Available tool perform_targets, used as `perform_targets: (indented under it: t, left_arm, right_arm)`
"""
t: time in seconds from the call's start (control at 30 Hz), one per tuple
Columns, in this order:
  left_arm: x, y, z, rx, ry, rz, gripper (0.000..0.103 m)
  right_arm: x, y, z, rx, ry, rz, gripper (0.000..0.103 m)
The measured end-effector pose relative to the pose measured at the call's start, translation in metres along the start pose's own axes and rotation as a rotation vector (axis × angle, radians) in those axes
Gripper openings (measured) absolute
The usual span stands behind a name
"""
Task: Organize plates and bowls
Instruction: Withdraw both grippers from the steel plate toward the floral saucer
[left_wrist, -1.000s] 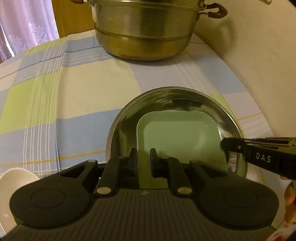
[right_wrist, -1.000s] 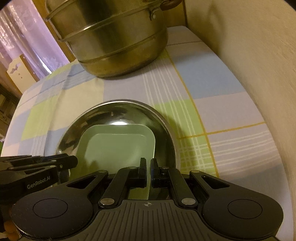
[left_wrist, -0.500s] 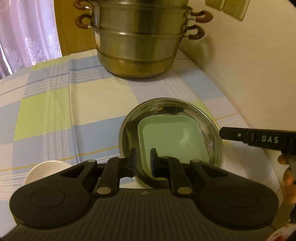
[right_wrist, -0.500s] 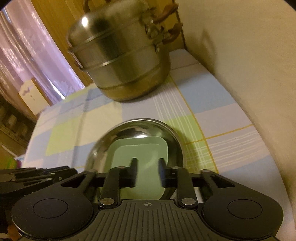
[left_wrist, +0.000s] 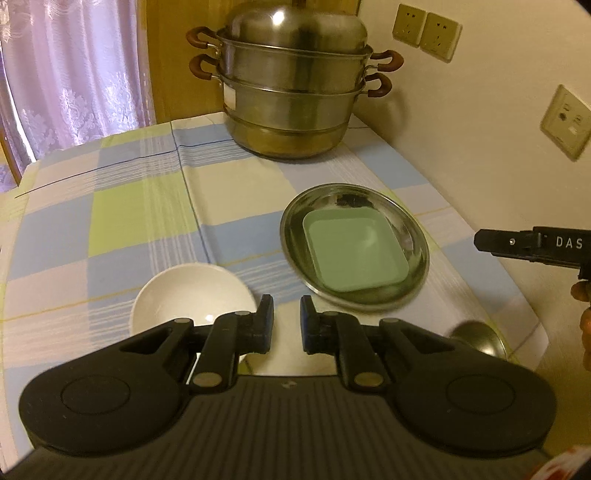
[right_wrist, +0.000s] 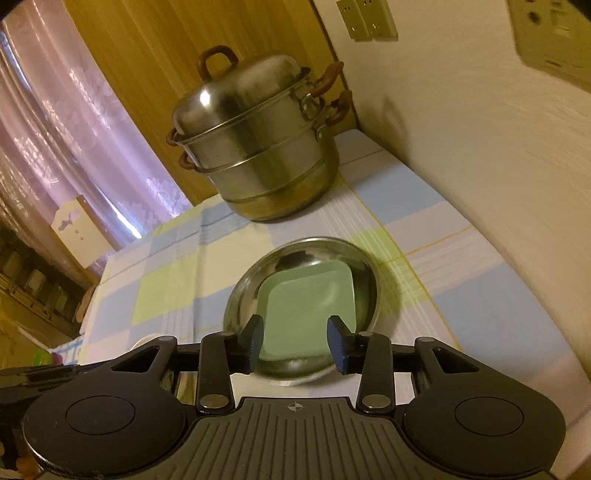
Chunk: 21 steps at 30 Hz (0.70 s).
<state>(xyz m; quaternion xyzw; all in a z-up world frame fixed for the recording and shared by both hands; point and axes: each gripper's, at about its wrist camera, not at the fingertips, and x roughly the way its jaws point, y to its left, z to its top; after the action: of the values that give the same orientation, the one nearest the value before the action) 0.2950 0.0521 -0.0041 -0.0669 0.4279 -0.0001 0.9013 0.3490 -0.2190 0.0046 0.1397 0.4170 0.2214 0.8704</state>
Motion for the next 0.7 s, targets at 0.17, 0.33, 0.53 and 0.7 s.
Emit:
perform_targets:
  t: [0.17,0.33,0.53,0.7]
  left_arm:
    - [-0.027,0.010,-0.020,0.018,-0.007,-0.019,0.013]
    - [-0.044,0.019,-0.039,0.026,0.002,-0.035,0.013]
    - [-0.058,0.026,-0.059,0.042,0.016,-0.059,0.013]
    - [-0.068,0.026,-0.074,0.038,0.022,-0.068,0.013]
  right_arm:
    - [-0.022,0.015,-0.027,0.019,-0.009,-0.014,0.043]
    - [-0.038,0.031,-0.056,0.031,-0.003,-0.030,0.045]
    - [-0.052,0.045,-0.086,0.045,0.010,-0.042,0.047]
    - [-0.061,0.055,-0.102,0.037,0.024,-0.038,0.048]
